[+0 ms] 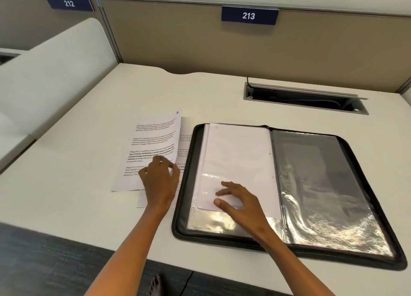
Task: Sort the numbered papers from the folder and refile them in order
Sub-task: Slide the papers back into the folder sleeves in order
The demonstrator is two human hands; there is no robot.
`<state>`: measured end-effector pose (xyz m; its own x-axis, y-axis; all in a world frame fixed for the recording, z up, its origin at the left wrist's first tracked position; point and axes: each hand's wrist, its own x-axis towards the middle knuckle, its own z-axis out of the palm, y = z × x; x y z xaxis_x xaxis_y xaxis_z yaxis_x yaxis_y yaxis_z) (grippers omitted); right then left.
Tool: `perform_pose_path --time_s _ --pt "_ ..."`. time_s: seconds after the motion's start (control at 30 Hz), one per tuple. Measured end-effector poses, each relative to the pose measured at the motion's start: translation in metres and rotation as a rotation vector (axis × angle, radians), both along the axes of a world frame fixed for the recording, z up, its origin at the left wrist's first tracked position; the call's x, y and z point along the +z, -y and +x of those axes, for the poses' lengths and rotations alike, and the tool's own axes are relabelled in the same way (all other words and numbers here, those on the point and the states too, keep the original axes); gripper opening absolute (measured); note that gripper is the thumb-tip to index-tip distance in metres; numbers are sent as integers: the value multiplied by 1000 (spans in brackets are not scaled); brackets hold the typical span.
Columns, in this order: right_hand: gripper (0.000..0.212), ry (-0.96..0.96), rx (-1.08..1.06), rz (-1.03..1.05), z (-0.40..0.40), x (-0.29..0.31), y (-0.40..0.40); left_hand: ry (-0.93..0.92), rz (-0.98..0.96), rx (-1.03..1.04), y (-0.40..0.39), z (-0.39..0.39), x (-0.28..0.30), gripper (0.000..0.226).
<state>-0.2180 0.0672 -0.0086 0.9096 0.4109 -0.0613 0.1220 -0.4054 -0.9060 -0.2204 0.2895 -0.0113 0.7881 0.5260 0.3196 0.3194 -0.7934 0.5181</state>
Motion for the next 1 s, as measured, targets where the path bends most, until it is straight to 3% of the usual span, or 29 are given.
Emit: perform_pose_path --time_s 0.2,0.3,0.63,0.77,0.87,0.93,1.0 --pt "53 -199 -346 325 28 29 5 76 67 -256 67 9 30 7" --pt "57 -331 -384 381 42 40 20 71 132 -379 106 7 34 13" --pt "22 -360 -453 136 46 21 110 48 119 -703 215 -16 20 28" --pt "20 -301 -521 -37 38 12 151 18 142 -748 248 -24 14 42" --pt "19 -257 -560 -51 25 9 196 39 54 -778 251 -15 15 32" --pt "21 -238 -587 -56 15 7 228 37 101 -796 244 -2 7 16" --pt "23 -214 -620 -134 6 6 256 -50 228 -790 236 10 -9 29"
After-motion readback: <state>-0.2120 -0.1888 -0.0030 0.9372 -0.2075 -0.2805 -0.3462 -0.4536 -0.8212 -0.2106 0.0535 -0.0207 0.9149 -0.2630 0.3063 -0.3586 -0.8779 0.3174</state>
